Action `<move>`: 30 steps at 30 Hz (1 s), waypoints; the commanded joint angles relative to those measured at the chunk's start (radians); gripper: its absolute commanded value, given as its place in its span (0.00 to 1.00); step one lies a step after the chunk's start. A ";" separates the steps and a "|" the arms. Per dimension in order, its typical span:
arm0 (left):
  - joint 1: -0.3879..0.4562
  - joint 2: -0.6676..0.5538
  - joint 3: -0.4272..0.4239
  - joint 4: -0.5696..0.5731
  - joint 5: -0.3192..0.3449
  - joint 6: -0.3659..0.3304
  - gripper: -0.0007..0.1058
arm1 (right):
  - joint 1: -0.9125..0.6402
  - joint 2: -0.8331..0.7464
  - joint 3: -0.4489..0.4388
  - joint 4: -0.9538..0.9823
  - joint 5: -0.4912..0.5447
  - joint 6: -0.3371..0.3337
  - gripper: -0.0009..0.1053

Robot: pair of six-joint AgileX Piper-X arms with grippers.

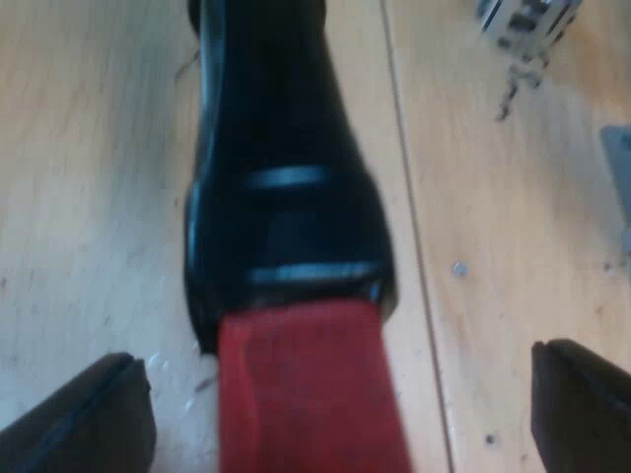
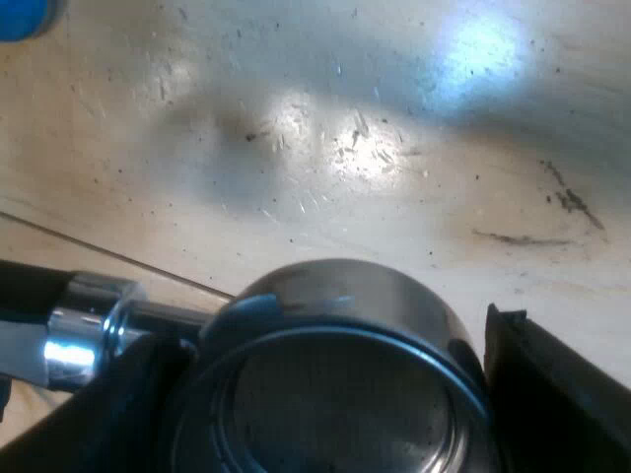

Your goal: Put the handle in the coffee machine

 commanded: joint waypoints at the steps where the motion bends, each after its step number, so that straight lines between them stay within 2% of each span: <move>1: 0.000 0.000 -0.005 -0.024 -0.003 0.002 0.76 | -0.001 -0.008 -0.020 -0.016 -0.026 -0.012 0.01; 7: 0.000 0.000 -0.005 -0.094 -0.003 -0.014 0.76 | -0.001 -0.008 -0.020 -0.016 -0.026 -0.012 0.01; 11: 0.000 0.000 -0.005 -0.087 -0.038 -0.013 0.76 | -0.001 -0.008 -0.020 -0.016 -0.026 -0.010 0.01; 18: 0.000 0.000 -0.005 -0.127 -0.040 -0.012 0.75 | -0.001 -0.008 -0.020 -0.016 -0.026 -0.008 0.01; 25: 0.000 0.000 -0.005 -0.138 -0.044 -0.012 0.58 | -0.001 -0.008 -0.020 -0.016 -0.026 -0.005 0.01; 30: 0.000 0.000 -0.005 -0.128 -0.050 -0.012 0.57 | -0.001 -0.008 -0.020 -0.016 -0.026 -0.001 0.01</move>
